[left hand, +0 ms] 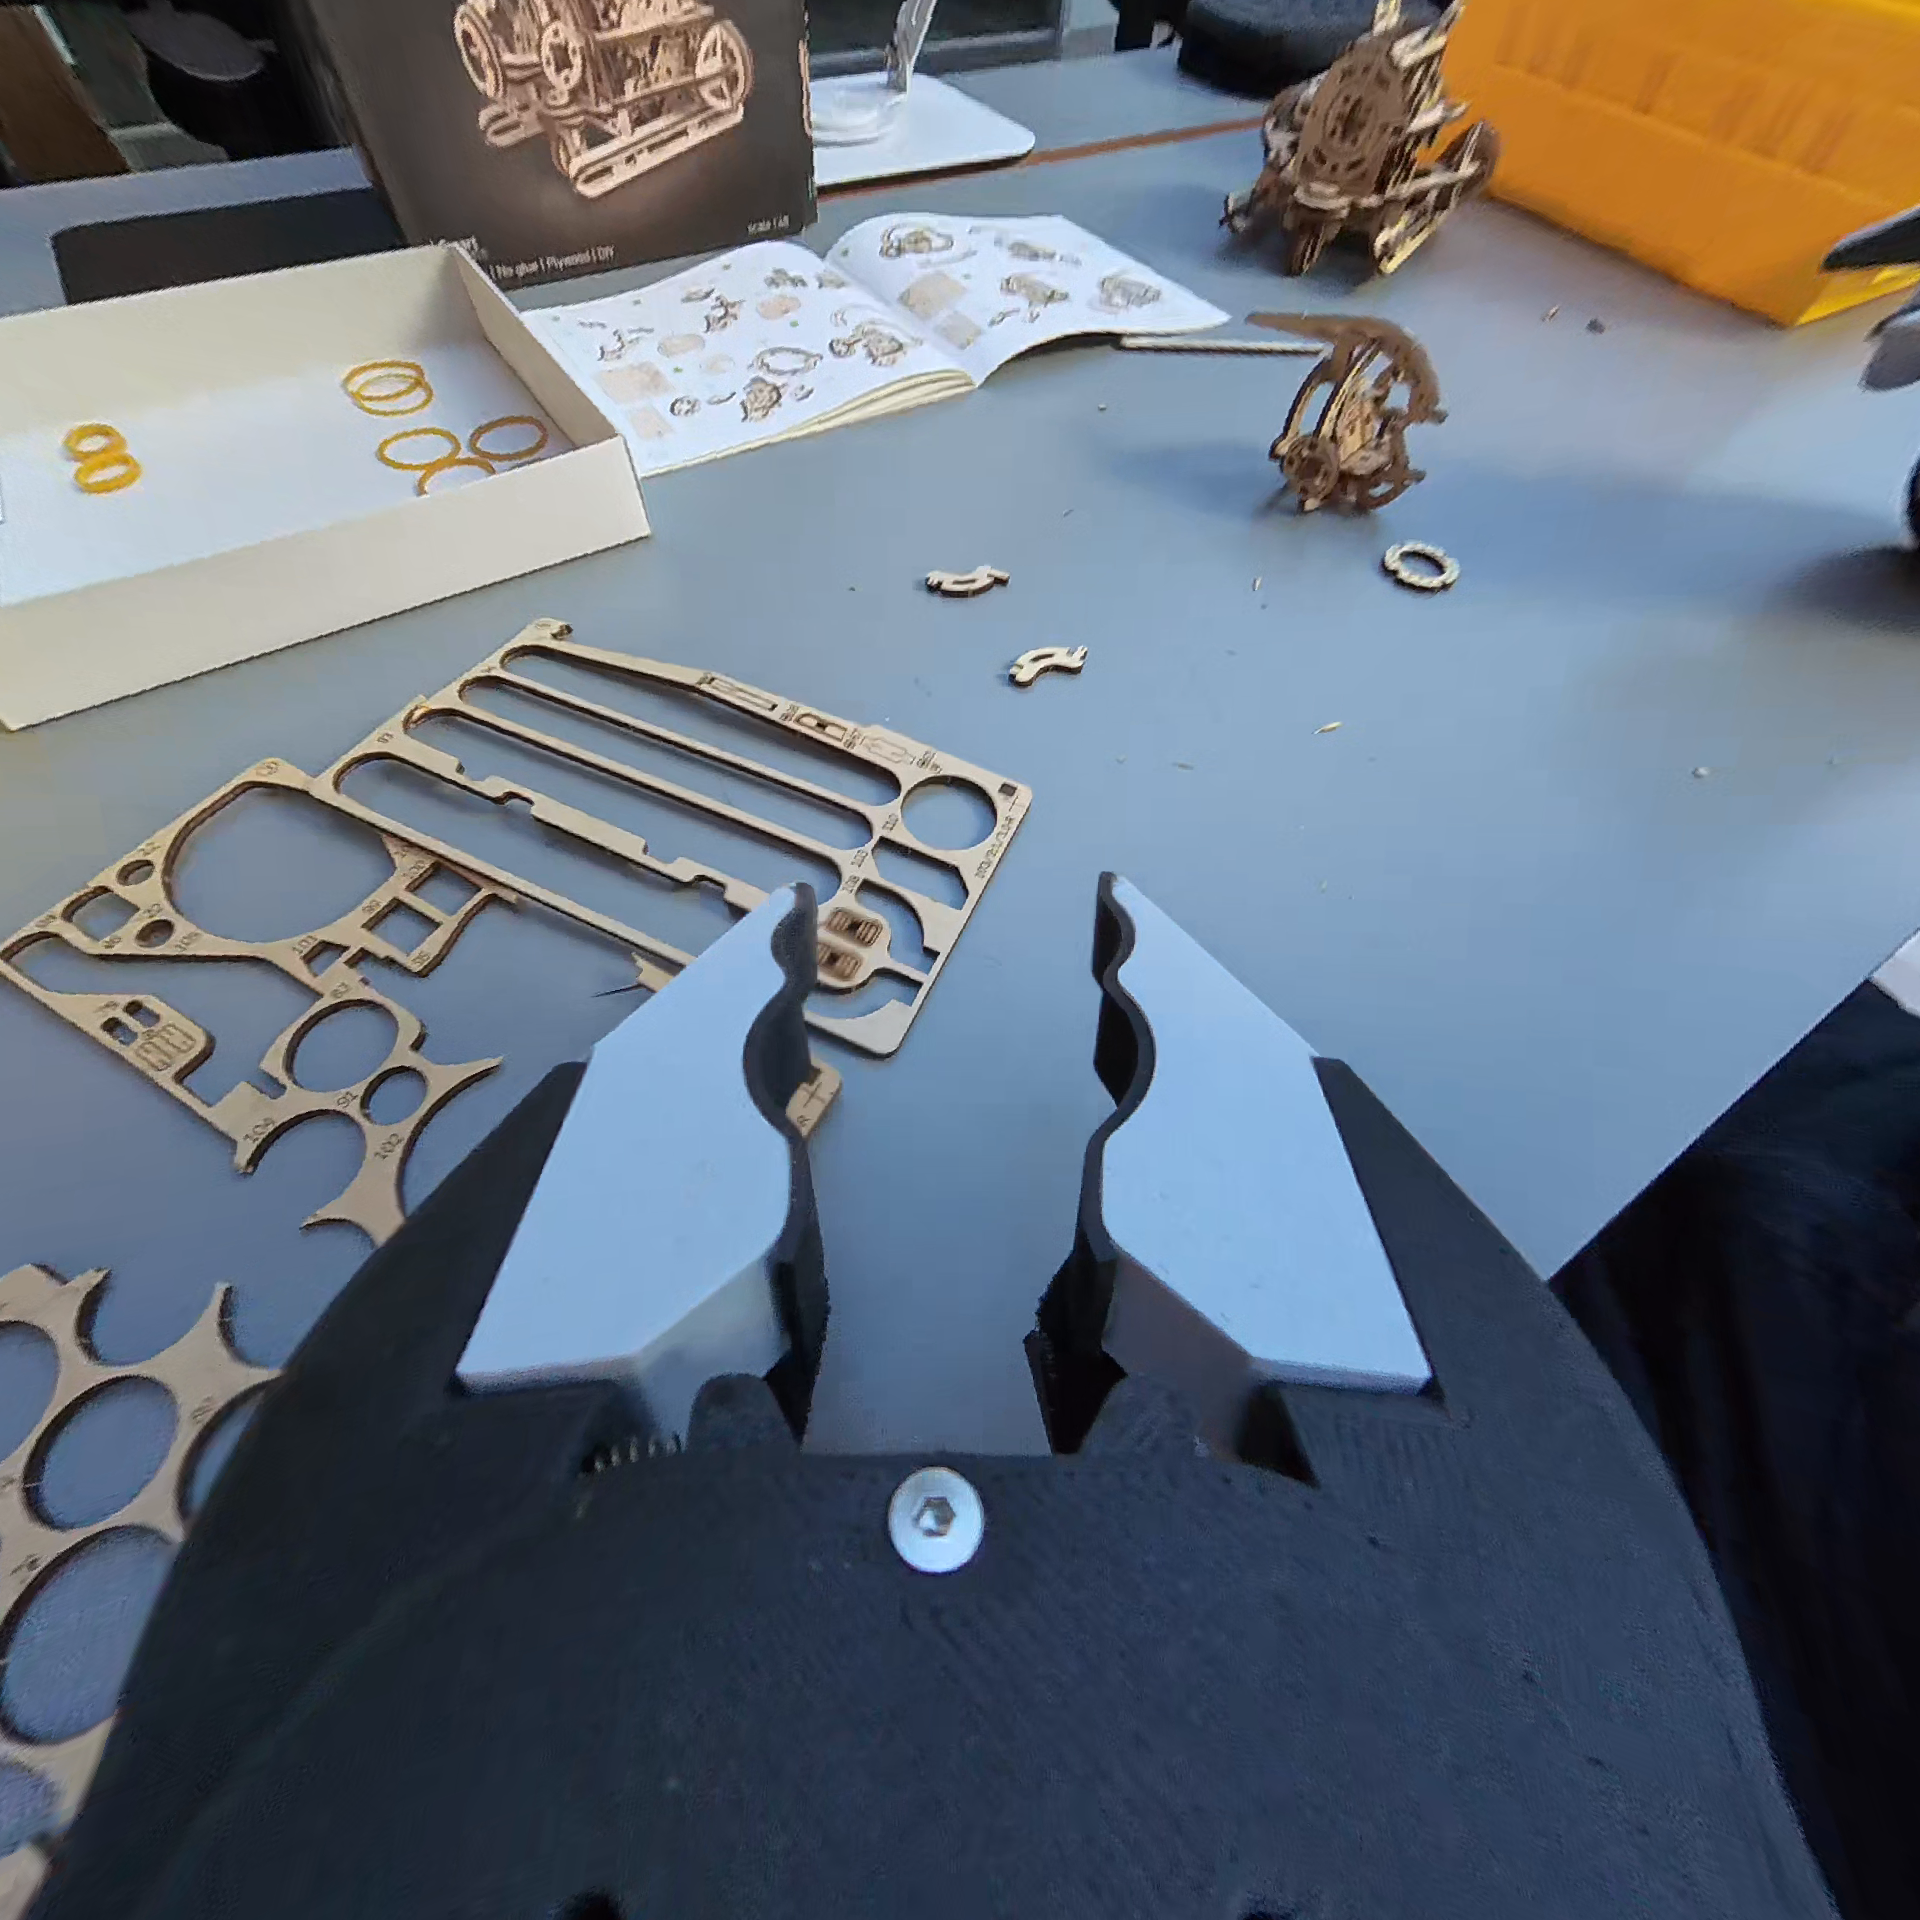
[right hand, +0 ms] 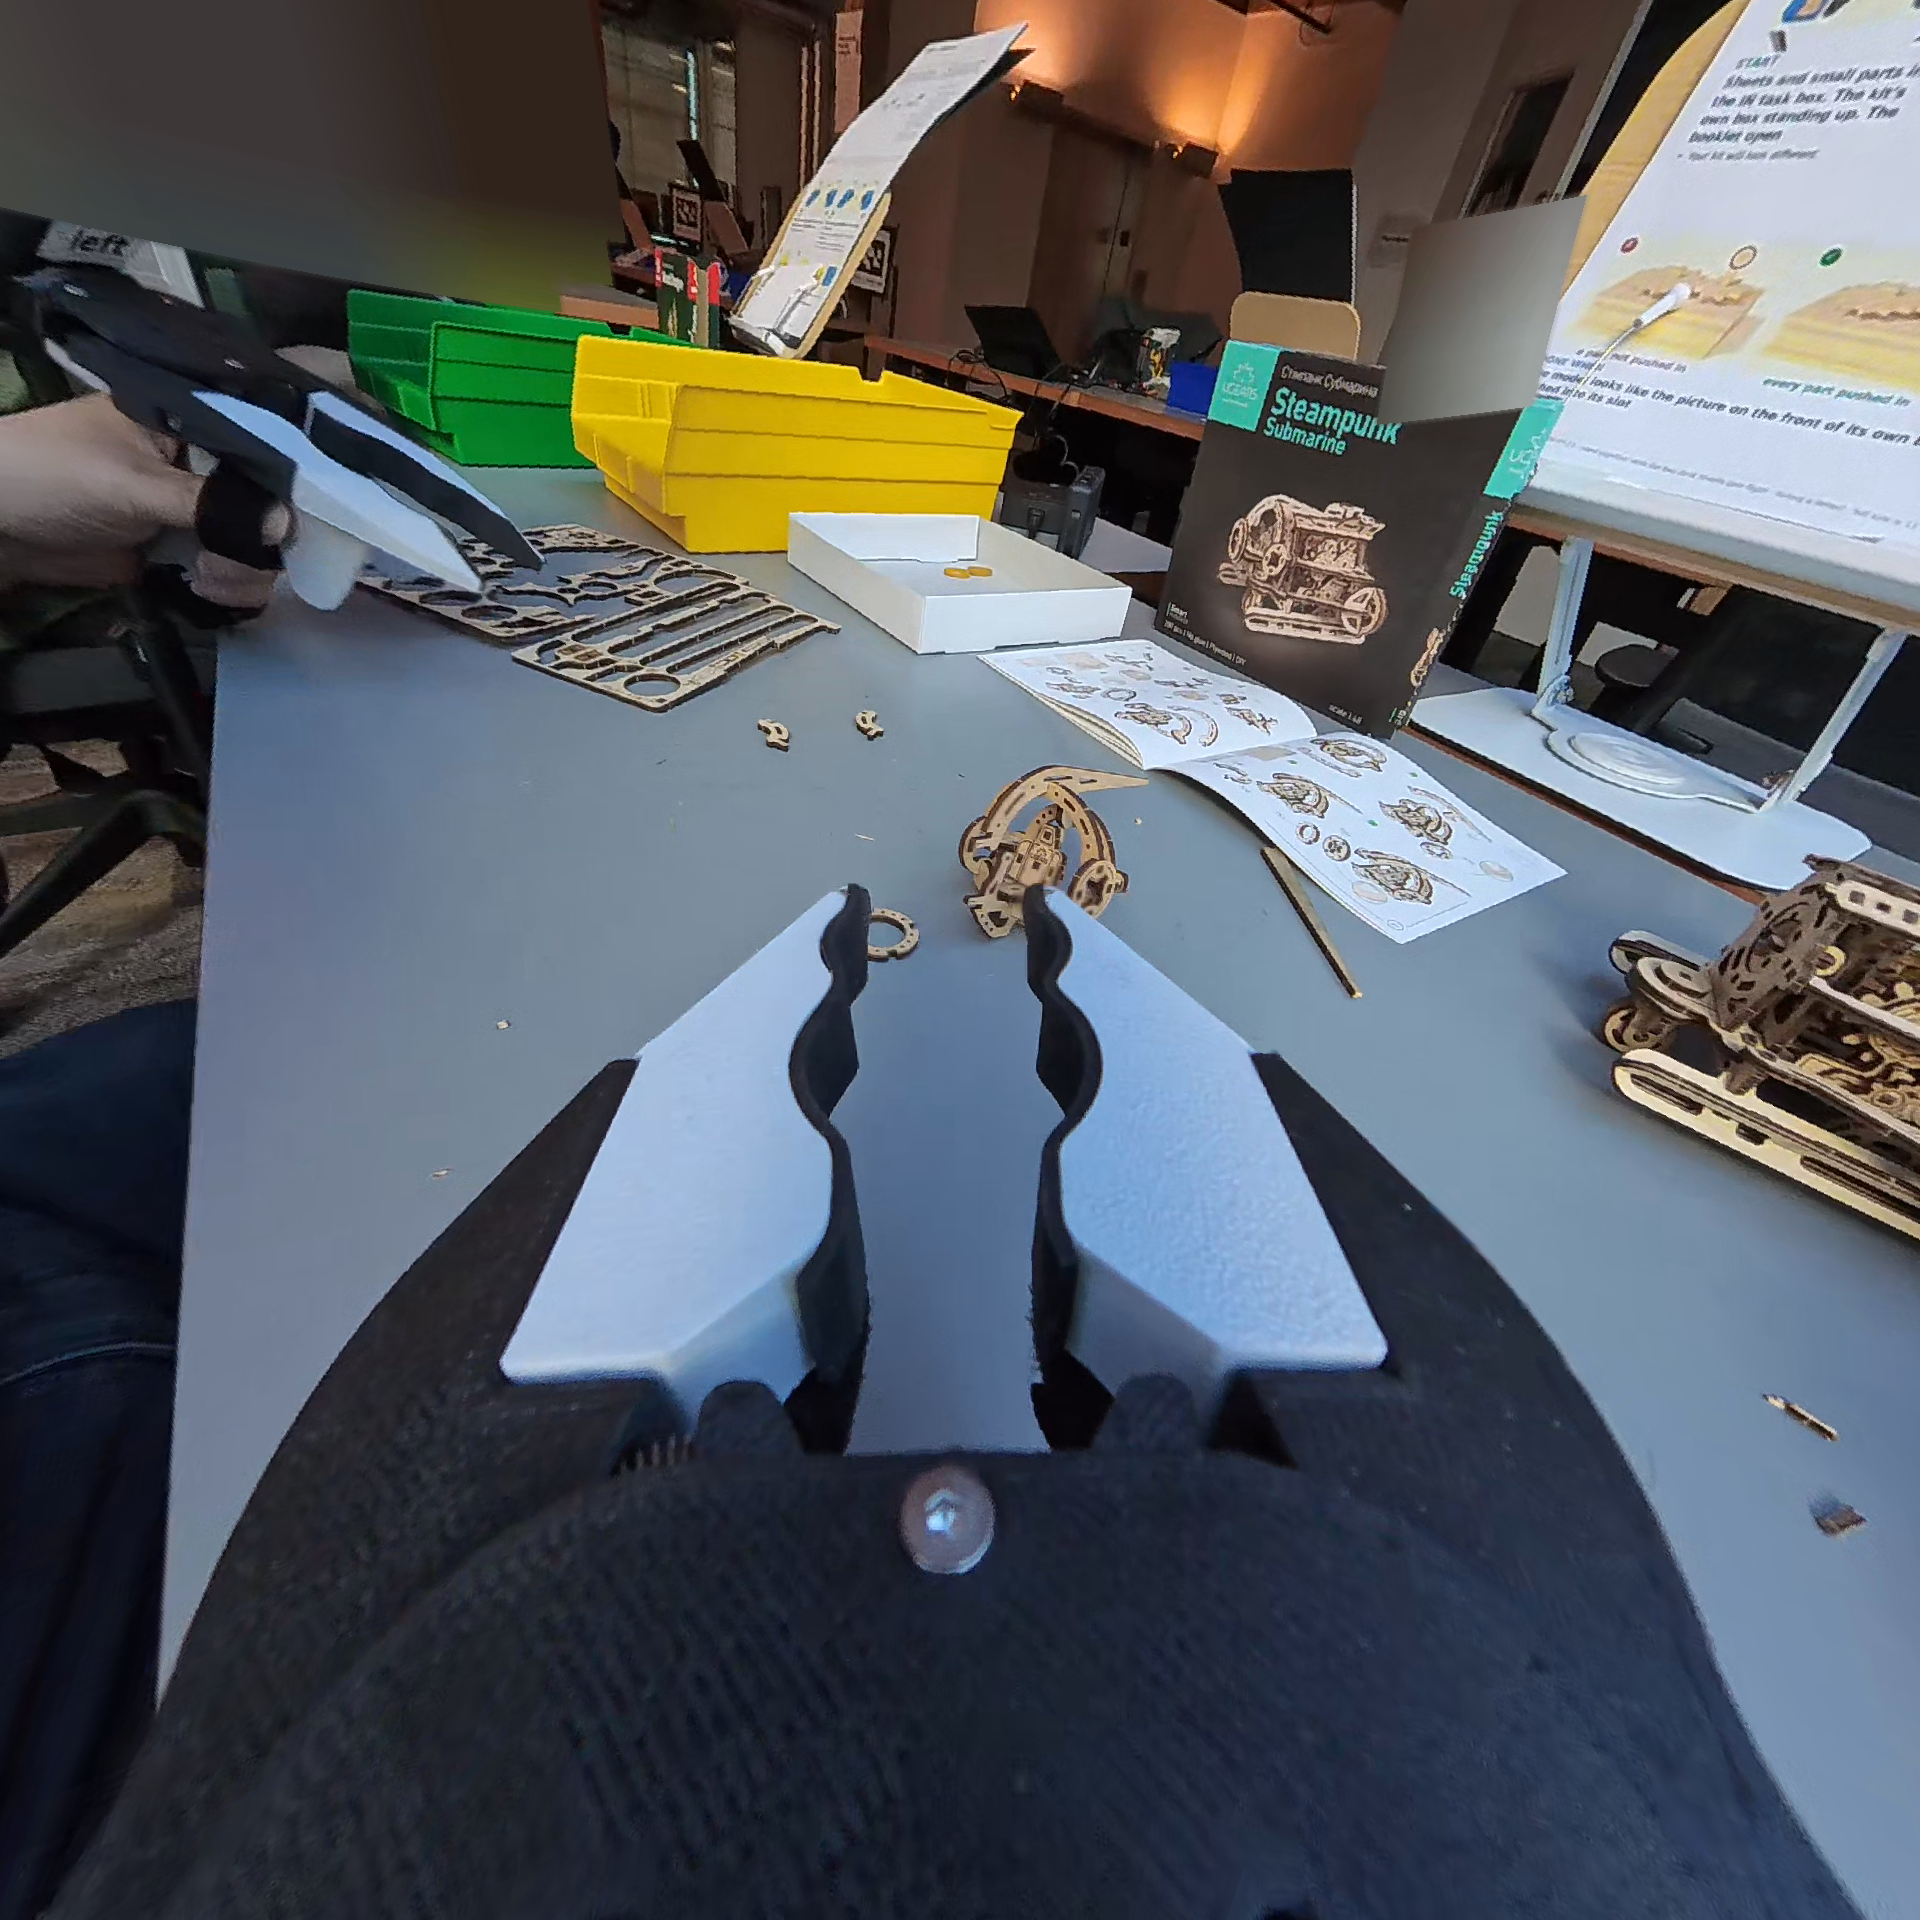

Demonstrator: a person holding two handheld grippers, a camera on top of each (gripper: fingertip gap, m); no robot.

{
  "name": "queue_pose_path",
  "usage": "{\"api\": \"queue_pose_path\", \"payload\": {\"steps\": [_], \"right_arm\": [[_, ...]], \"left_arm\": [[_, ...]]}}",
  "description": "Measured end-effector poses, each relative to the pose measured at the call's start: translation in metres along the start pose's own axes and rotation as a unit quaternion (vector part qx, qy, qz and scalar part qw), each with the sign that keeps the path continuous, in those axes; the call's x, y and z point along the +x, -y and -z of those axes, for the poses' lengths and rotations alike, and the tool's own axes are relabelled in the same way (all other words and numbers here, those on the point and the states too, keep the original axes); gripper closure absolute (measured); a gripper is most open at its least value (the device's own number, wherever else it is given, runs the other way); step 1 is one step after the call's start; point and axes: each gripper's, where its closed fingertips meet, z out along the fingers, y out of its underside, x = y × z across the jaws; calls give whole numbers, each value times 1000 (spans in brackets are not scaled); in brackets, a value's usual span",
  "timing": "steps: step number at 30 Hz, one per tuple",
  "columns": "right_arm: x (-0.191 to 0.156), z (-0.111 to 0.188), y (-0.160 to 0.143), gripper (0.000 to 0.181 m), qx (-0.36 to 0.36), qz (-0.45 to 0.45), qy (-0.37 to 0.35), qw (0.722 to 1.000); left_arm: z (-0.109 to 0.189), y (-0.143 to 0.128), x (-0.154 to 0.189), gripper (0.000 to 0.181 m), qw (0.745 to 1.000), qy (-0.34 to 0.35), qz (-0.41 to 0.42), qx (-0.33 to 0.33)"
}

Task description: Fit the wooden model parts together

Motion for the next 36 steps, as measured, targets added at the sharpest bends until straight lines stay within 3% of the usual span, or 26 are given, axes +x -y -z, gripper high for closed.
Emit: {"api": "queue_pose_path", "payload": {"steps": [1, 7, 11, 15, 20, 23, 29, 32, 36], "right_arm": [[2, -1, -2, 153, -6, -8, -4, 1000], [14, -11, -1, 153, -21, -51, 27, 998], [30, -25, -4, 152, -98, -6, 55, 994], [46, -47, 14, 152, -74, 74, 88, 991], [36, -66, 11, 154, -16, 27, 172, 984], [38, -58, 10, 160, 49, 7, 149, 988], [45, -48, 13, 160, 41, 54, 118, 991], [52, -52, 11, 158, 20, 11, 118, 993], [63, -47, 24, 157, 53, -42, 114, 991]], "left_arm": [[1, 3, 4, 129, 1000, -13, 10, 14], [1, 29, 26, 129, 995, -43, 17, 85], [-5, 58, 89, 130, 974, -166, 39, 151], [-30, 59, 130, 131, 965, -228, 17, 127], [-66, 67, 151, 130, 960, -261, 2, 100], [-93, 63, 152, 129, 969, -237, -44, 52], [-138, 54, 165, 127, 970, -232, -65, -29], [-153, 51, 171, 130, 967, -241, -75, -48], [-172, 42, 168, 130, 963, -235, -101, -90]]}}
